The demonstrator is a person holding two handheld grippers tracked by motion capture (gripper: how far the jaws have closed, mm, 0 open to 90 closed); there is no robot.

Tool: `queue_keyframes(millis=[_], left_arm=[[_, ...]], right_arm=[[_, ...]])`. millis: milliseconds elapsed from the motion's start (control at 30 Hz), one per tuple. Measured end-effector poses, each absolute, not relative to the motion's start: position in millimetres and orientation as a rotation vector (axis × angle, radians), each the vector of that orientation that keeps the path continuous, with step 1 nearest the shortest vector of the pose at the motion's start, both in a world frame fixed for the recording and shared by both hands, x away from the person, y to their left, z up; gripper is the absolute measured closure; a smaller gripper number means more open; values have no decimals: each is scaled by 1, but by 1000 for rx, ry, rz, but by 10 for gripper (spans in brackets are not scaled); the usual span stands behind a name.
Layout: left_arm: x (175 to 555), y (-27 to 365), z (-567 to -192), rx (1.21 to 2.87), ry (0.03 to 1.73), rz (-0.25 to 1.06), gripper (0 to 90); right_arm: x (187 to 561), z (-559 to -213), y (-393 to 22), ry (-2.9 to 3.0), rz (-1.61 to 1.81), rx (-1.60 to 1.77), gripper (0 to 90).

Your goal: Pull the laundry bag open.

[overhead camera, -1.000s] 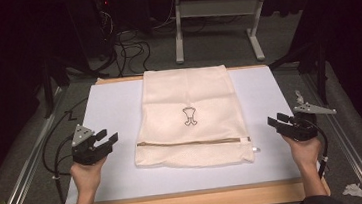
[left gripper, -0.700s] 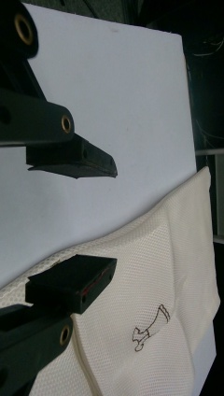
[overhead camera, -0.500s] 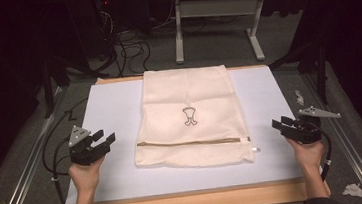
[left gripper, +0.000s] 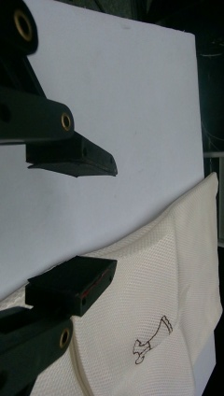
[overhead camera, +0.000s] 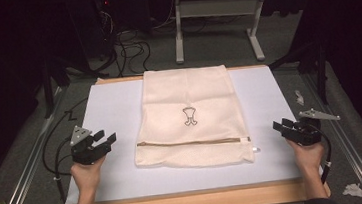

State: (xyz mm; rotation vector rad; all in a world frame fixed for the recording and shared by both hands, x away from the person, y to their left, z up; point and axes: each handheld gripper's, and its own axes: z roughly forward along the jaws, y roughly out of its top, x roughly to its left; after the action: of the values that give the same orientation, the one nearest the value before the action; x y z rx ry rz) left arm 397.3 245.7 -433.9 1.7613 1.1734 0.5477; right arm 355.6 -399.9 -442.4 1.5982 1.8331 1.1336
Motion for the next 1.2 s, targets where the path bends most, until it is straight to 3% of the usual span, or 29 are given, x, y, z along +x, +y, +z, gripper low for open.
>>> queue_keyframes(millis=[1200], left_arm=[[419, 238, -465, 1768, 1255, 584, 480]], right_arm=[[374, -469, -386, 1870, 1094, 1604, 543]])
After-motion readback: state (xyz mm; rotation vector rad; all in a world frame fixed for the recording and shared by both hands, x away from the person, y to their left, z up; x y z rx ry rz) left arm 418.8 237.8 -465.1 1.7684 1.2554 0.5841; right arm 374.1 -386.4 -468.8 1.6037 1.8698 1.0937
